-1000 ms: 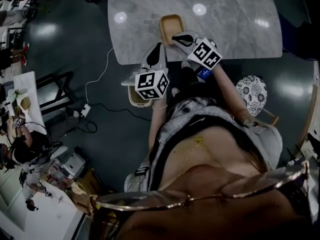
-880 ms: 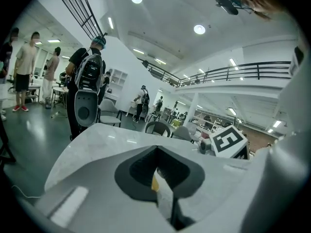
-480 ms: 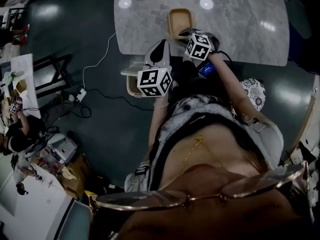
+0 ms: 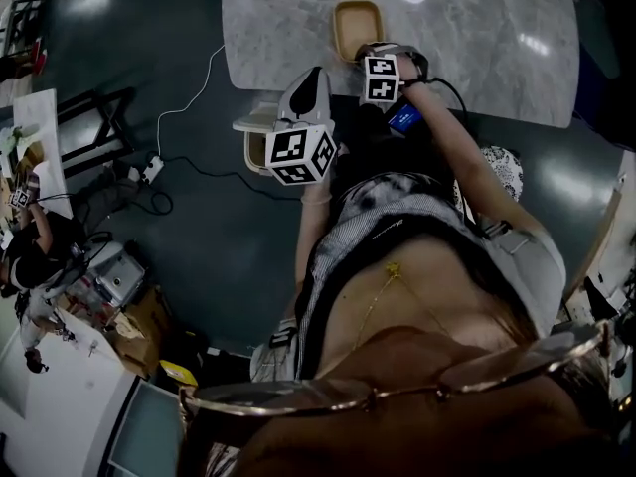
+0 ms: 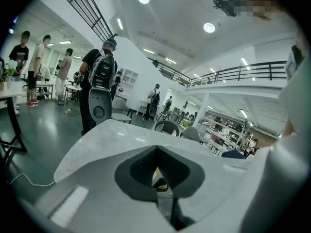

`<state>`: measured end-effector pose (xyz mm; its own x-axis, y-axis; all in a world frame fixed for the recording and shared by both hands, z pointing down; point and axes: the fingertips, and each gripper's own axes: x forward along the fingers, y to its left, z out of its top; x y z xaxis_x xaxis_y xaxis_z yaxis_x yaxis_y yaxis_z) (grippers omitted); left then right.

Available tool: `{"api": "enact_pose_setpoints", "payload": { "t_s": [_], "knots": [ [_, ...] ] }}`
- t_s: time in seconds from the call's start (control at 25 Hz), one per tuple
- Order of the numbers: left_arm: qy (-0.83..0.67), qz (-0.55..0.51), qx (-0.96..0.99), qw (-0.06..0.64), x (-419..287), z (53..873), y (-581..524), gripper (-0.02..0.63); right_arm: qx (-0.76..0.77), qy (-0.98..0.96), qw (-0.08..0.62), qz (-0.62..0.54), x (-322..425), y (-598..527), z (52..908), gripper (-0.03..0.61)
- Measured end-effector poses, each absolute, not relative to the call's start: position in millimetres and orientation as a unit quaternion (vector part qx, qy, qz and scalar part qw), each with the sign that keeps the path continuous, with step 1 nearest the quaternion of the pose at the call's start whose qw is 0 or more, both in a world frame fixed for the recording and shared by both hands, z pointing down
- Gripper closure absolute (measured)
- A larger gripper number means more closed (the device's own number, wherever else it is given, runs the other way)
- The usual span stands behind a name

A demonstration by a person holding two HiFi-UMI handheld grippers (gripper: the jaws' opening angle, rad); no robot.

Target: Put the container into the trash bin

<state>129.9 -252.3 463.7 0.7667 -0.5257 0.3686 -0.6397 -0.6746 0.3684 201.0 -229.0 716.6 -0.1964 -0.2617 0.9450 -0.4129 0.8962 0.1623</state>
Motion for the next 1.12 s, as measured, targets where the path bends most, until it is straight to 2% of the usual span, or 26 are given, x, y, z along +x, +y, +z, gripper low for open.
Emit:
{"api": "enact_pose_setpoints", "payload": {
  "t_s": [0.28, 1.12],
  "knots": [
    [-0.321, 0.125, 0.905, 0.249, 128.0, 470.5, -241.4, 0.613, 0.237, -0.793, 0.557, 0.077, 202.9, -224.6, 692.4, 0.549],
    [-0.316, 0.112, 0.916, 0.219, 149.1, 452.4, -238.8, 0.614, 0.354, -0.839, 0.374, 0.177, 226.2, -230.6, 539.2, 0.549]
  ]
}}
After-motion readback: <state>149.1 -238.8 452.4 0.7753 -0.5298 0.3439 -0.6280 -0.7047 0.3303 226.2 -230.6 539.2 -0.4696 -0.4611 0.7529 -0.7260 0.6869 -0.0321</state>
